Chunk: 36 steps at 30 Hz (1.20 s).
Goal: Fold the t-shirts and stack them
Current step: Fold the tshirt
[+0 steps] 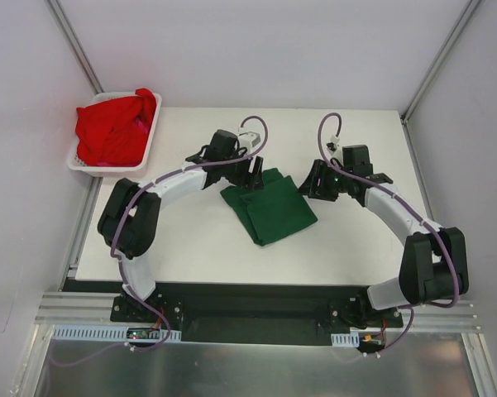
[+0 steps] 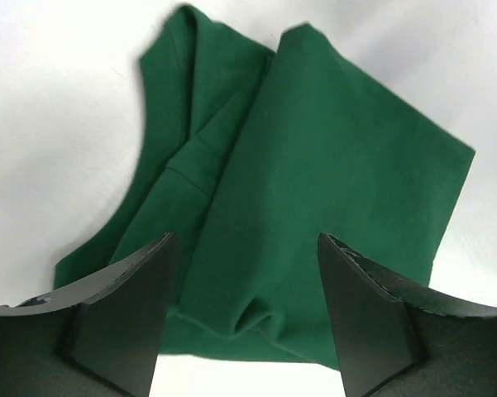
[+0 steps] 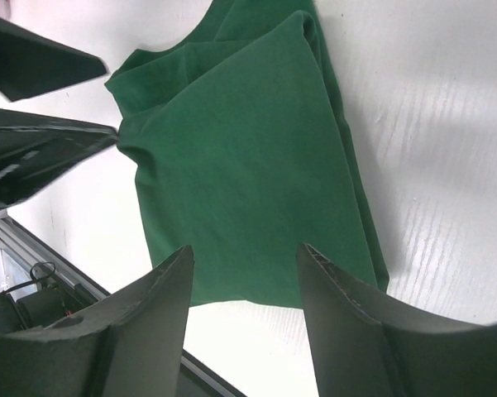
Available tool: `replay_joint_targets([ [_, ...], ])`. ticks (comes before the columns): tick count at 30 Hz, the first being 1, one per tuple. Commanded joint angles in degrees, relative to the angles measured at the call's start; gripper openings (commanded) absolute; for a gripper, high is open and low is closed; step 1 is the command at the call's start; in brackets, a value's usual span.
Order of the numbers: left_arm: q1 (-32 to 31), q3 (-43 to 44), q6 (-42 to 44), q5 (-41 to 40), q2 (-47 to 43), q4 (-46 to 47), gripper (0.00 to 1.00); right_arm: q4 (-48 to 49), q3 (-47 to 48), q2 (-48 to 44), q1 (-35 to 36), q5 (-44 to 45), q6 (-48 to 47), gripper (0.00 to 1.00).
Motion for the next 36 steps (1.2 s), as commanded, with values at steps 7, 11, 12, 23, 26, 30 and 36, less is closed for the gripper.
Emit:
replay_joint_targets([
  [7, -0.26, 4.22, 3.48, 10.75, 6.46, 3.76, 0.65, -1.86, -1.82, -5.41, -0.38, 1.56, -1.44, 0.56],
  [11, -0.26, 4.22, 2.52, 12.42, 8.92, 4.99, 0.55, -3.27, -2.88, -7.52, -0.38, 2.79, -1.97, 0.57],
  [12, -0.17, 4.31, 2.34, 12.78, 9.28, 5.16, 0.48, -3.53, -2.97, -7.79, -0.38, 3.22, -2.4, 0.57],
  [23, -0.26, 4.57, 1.02, 15.41, 12.18, 6.75, 0.15, -5.47, -3.15, -9.2, -1.0, 4.81, -3.72, 0.57],
  [26, -0.09, 4.48, 0.67, 15.59, 12.53, 6.92, 0.0, -5.64, -3.23, -9.28, -1.26, 4.81, -3.9, 0.57],
  [30, -0.26, 4.22, 0.49, 15.59, 12.27, 7.1, 0.0, -5.56, -3.59, -9.11, -1.52, 4.72, -4.08, 0.57],
  [36, -0.17, 3.34, 0.23, 15.5, 9.29, 7.01, 0.0, -4.94, -4.02, -8.85, -1.61, 4.46, -3.81, 0.57],
])
